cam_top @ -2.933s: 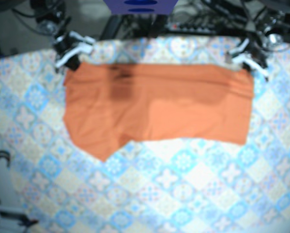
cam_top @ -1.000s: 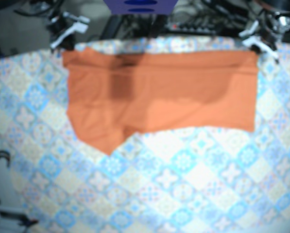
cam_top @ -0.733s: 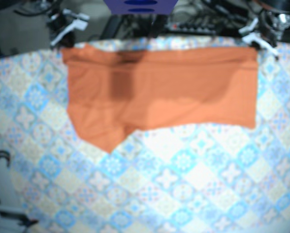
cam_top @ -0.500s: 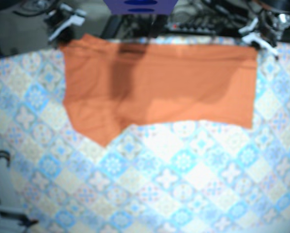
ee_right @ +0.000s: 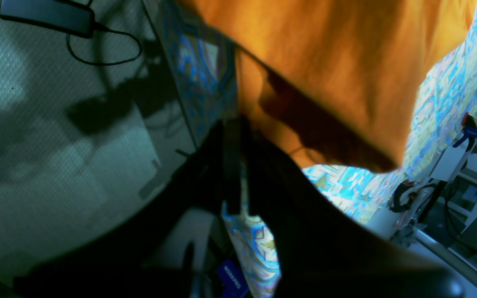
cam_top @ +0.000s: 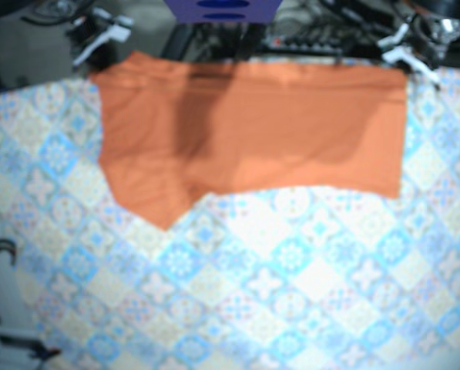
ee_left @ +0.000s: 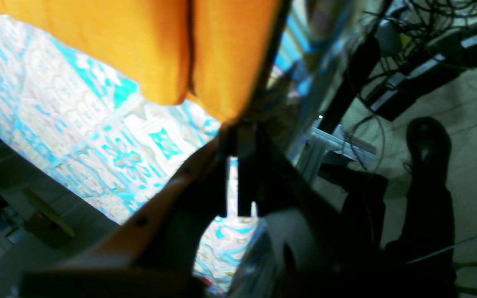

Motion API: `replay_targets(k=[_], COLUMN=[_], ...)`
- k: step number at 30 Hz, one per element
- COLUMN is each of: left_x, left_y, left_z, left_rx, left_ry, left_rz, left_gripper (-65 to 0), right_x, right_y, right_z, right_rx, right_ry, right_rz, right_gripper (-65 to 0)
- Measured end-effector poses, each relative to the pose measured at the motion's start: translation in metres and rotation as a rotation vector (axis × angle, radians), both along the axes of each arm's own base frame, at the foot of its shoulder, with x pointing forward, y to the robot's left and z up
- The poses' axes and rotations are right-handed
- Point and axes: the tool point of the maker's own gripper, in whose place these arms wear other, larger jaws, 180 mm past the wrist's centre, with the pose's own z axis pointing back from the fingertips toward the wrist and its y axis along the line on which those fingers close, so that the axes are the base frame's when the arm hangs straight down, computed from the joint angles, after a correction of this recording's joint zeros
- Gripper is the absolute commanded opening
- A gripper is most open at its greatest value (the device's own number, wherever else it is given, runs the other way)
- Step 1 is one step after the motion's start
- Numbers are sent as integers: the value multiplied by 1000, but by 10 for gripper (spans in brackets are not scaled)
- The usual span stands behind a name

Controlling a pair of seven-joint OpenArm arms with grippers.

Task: Fold the T-shirt properly
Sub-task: 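Hold the folded edge still with both grippers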

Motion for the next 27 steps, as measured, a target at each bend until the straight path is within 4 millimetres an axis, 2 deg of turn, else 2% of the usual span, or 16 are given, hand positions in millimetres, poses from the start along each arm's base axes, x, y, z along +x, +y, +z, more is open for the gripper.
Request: replay_targets(k=[13, 21, 27], left_x=[-1, -1, -1], left_y=[-1, -1, -1], left_z=[0, -1, -1], left_rx=[-1, -1, -1], left_ry=[1, 1, 1], left_rz=[1, 1, 1], left_gripper=[-646, -484, -435], right_x=[0, 0, -1], right_y=[1, 1, 1], right_z=[0, 0, 0], right_rx=[2, 2, 2], right_ry=[1, 1, 2], right_rz=[3, 2, 2], right_gripper=[-642, -528, -500])
